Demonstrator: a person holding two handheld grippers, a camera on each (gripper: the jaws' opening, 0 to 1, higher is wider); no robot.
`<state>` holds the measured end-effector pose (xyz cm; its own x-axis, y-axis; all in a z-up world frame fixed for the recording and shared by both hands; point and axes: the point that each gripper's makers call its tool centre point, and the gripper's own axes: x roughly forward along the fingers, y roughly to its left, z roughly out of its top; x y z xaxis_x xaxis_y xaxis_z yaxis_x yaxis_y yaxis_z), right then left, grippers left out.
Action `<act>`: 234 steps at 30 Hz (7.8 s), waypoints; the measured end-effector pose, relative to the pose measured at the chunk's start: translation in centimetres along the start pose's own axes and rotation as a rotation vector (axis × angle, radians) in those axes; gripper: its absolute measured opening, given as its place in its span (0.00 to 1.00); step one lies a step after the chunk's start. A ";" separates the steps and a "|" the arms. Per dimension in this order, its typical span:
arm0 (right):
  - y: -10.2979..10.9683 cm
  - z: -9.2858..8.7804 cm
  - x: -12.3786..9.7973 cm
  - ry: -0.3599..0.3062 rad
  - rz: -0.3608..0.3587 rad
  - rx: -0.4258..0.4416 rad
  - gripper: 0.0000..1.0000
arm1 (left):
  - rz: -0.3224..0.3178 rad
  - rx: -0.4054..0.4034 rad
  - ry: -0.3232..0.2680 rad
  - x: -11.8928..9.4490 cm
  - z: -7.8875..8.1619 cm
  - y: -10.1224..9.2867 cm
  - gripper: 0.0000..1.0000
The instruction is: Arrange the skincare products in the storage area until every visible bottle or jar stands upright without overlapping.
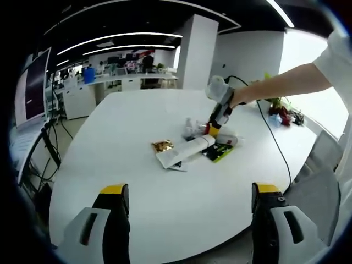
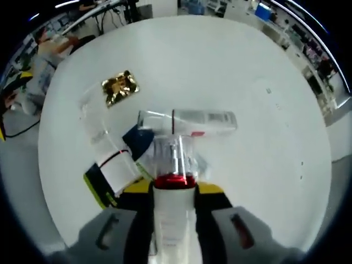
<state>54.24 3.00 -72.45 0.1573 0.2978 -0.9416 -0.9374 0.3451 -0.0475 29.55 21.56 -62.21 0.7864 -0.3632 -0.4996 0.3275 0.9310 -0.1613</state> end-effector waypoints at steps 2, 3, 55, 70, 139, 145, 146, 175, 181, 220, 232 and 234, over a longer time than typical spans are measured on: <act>-0.6 0.0 -0.3 -0.025 -0.020 0.025 0.28 | -0.001 0.004 0.001 0.0 0.0 -0.1 0.90; -0.8 0.0 -0.5 -0.036 -0.030 0.037 0.28 | -0.002 0.006 0.002 0.0 0.0 -0.1 0.90; 0.5 -11.6 -14.0 -0.802 -0.846 0.798 0.28 | -0.112 0.085 -0.049 0.8 2.9 -4.5 0.89; 1.9 -12.2 -14.3 -0.804 -0.888 0.837 0.28 | -0.194 0.289 -0.083 0.7 3.4 -7.1 0.97; 11.2 -13.0 -16.2 -0.734 -0.715 0.623 0.46 | -0.146 0.123 -0.088 -0.5 3.6 -5.9 0.97; 14.0 -13.1 -17.1 -0.755 -0.674 0.626 0.48 | -0.138 0.138 -0.084 -0.6 3.2 -5.7 0.97; 14.3 -13.1 -17.2 -0.756 -0.667 0.628 0.48 | -0.136 0.137 -0.088 -0.6 3.3 -5.7 0.97; 19.2 -13.7 -20.2 -0.784 -0.622 0.654 0.63 | -0.125 0.131 -0.068 -2.2 1.0 -5.0 0.97; 19.6 -14.0 -20.3 -0.792 -0.621 0.685 0.68 | -0.130 0.124 -0.084 -2.3 1.2 -4.9 0.97; 19.4 -15.6 -19.3 -0.782 -0.555 0.798 1.00 | -0.165 0.210 -0.055 -0.1 2.9 -8.1 0.97; 19.0 -16.5 -19.3 -0.756 -0.590 0.807 0.99 | -0.260 0.317 -0.034 3.9 6.4 -10.8 0.97; 19.0 -16.4 -19.2 -0.757 -0.581 0.799 0.99 | -0.307 0.351 -0.003 4.8 6.4 -11.6 0.97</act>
<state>28.30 -10.72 -60.70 0.8737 0.2659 -0.4073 -0.2588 0.9631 0.0735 32.88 8.82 -57.26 0.6266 -0.6206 -0.4713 0.7024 0.7118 -0.0034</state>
